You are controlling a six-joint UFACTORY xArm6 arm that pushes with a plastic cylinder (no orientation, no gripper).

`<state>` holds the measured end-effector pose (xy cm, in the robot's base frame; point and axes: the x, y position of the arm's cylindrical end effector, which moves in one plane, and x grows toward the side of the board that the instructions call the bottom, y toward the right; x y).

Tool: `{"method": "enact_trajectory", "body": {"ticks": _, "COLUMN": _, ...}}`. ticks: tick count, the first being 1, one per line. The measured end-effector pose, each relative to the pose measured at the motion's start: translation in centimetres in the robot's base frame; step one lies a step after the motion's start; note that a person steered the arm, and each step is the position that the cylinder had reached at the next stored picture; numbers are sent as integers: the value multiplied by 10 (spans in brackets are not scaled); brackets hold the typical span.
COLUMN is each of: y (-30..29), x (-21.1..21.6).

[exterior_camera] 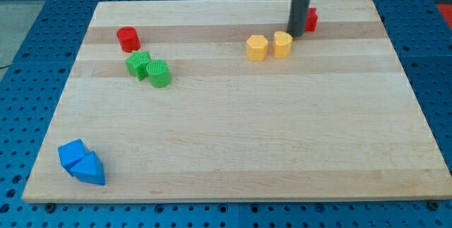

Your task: Move red star towards top right

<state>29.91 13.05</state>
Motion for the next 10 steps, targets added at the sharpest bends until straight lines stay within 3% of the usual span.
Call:
{"method": "enact_trajectory", "body": {"ticks": 2, "y": 31, "x": -43}}
{"method": "enact_trajectory", "body": {"ticks": 3, "y": 30, "x": -35}}
{"method": "enact_trajectory", "body": {"ticks": 4, "y": -8, "x": -29}}
{"method": "enact_trajectory", "body": {"ticks": 5, "y": -35, "x": -58}}
{"method": "enact_trajectory", "body": {"ticks": 6, "y": -29, "x": -81}}
{"method": "enact_trajectory", "body": {"ticks": 8, "y": 27, "x": -84}}
{"method": "enact_trajectory", "body": {"ticks": 9, "y": 17, "x": -84}}
{"method": "enact_trajectory", "body": {"ticks": 10, "y": -70, "x": -78}}
